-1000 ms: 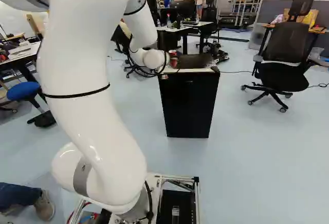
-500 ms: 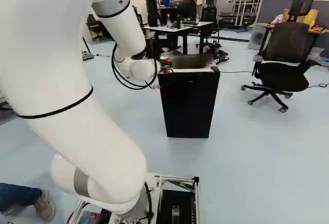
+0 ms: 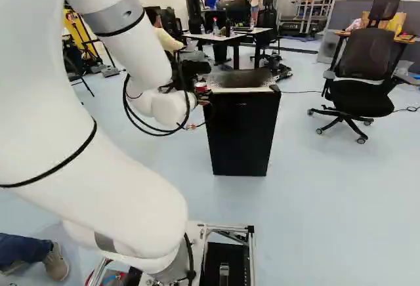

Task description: Grab a drink from the fridge

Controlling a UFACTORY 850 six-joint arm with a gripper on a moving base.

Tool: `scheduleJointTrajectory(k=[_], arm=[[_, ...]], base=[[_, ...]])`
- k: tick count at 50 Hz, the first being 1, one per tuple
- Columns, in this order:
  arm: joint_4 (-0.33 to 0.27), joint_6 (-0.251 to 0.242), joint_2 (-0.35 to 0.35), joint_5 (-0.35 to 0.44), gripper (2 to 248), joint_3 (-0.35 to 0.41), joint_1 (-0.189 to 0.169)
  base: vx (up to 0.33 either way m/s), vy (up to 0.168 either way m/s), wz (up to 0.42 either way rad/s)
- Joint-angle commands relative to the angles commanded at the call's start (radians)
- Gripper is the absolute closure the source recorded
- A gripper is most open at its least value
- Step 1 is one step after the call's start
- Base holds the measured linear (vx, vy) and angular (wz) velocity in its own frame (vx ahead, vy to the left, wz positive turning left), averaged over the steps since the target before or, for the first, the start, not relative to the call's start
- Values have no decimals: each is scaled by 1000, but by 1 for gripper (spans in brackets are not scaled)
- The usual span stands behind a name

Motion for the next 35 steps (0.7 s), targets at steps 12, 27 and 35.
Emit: scheduleJointTrajectory(k=[12, 27, 35], arm=[[-2, 0, 59, 22, 150, 81, 15], [-3, 0, 114, 43, 150, 158, 29], [-4, 0, 136, 51, 150, 189, 35]], base=[[0, 0, 0], [0, 0, 0], [0, 0, 0]])
